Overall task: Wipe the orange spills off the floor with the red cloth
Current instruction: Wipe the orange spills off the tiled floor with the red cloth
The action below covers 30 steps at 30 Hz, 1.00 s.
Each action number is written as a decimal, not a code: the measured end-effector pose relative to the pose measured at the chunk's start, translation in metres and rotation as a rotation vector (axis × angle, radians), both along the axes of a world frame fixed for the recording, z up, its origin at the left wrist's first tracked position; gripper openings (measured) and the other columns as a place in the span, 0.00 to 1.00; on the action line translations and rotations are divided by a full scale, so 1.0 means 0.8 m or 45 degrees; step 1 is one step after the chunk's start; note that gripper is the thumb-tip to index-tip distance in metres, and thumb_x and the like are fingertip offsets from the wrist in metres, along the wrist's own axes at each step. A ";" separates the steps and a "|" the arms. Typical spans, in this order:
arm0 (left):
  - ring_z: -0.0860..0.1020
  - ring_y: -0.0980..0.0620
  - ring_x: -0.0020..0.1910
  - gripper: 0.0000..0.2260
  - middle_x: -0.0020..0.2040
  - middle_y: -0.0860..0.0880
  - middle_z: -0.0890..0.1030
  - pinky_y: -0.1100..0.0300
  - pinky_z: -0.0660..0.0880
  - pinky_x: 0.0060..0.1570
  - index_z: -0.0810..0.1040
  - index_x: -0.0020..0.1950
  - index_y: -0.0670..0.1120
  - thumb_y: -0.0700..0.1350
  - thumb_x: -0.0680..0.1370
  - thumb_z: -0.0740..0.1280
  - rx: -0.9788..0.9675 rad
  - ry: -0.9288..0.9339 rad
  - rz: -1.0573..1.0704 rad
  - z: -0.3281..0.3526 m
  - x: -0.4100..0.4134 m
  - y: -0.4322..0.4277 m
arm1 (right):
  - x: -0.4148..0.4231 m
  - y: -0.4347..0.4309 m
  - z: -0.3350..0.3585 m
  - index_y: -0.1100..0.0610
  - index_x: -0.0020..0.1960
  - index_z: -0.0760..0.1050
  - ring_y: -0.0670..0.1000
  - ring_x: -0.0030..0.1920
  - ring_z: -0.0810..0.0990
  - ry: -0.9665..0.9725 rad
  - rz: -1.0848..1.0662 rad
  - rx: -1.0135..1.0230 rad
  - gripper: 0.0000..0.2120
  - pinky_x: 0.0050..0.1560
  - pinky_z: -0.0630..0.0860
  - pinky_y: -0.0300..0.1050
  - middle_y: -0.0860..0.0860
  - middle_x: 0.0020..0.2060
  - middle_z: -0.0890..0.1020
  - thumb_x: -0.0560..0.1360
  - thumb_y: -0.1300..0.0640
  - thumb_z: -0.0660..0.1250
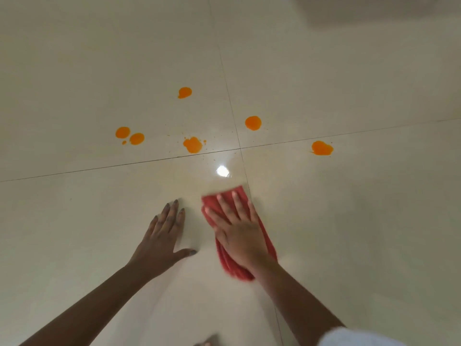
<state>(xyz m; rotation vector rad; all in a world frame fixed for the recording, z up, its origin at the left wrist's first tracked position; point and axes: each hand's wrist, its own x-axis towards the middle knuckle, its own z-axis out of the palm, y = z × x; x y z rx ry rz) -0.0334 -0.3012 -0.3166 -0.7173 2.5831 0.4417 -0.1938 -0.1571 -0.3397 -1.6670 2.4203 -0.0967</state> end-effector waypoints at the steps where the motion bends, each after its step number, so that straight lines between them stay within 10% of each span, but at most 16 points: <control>1: 0.32 0.49 0.74 0.52 0.73 0.47 0.29 0.53 0.41 0.75 0.33 0.74 0.46 0.78 0.60 0.30 0.008 0.009 0.026 -0.001 0.005 0.004 | 0.006 0.033 0.002 0.41 0.74 0.55 0.60 0.75 0.55 -0.010 0.007 0.000 0.25 0.71 0.53 0.64 0.49 0.75 0.60 0.77 0.47 0.52; 4: 0.32 0.48 0.74 0.44 0.73 0.47 0.28 0.53 0.40 0.74 0.34 0.74 0.46 0.71 0.72 0.50 0.022 0.001 0.050 0.001 0.032 0.019 | -0.043 0.088 0.001 0.41 0.73 0.60 0.60 0.73 0.62 0.075 -0.220 0.026 0.26 0.68 0.61 0.63 0.50 0.73 0.64 0.74 0.49 0.53; 9: 0.26 0.48 0.69 0.45 0.69 0.48 0.24 0.53 0.38 0.73 0.26 0.67 0.47 0.65 0.74 0.59 0.061 -0.147 -0.078 0.010 0.072 0.028 | -0.062 -0.016 0.005 0.41 0.75 0.39 0.59 0.76 0.42 -0.008 -0.516 0.154 0.26 0.73 0.43 0.62 0.50 0.77 0.45 0.80 0.47 0.45; 14: 0.29 0.47 0.72 0.46 0.71 0.46 0.26 0.51 0.37 0.73 0.28 0.70 0.45 0.66 0.74 0.58 0.056 -0.165 -0.043 0.017 0.071 0.038 | 0.085 0.054 -0.003 0.41 0.75 0.52 0.60 0.75 0.52 -0.017 0.080 0.031 0.25 0.72 0.52 0.65 0.49 0.75 0.57 0.79 0.45 0.50; 18: 0.33 0.45 0.75 0.46 0.73 0.46 0.28 0.49 0.38 0.73 0.34 0.74 0.46 0.68 0.73 0.58 0.036 -0.093 -0.043 0.014 0.049 0.034 | 0.012 0.115 0.004 0.43 0.72 0.63 0.61 0.72 0.63 0.047 -0.275 -0.027 0.25 0.67 0.64 0.64 0.51 0.73 0.64 0.75 0.47 0.54; 22: 0.29 0.46 0.73 0.45 0.72 0.46 0.26 0.49 0.37 0.73 0.30 0.72 0.48 0.69 0.72 0.56 -0.015 -0.043 -0.156 0.002 0.042 0.029 | -0.048 0.038 0.005 0.43 0.76 0.49 0.62 0.75 0.49 0.075 -0.621 0.051 0.25 0.72 0.49 0.63 0.53 0.77 0.52 0.79 0.46 0.48; 30: 0.27 0.50 0.72 0.49 0.70 0.48 0.24 0.51 0.36 0.73 0.28 0.70 0.49 0.78 0.59 0.30 0.006 -0.017 -0.184 -0.004 0.048 0.022 | 0.064 0.120 -0.009 0.43 0.75 0.55 0.58 0.74 0.57 0.027 -0.181 -0.015 0.28 0.70 0.59 0.62 0.50 0.75 0.59 0.76 0.45 0.55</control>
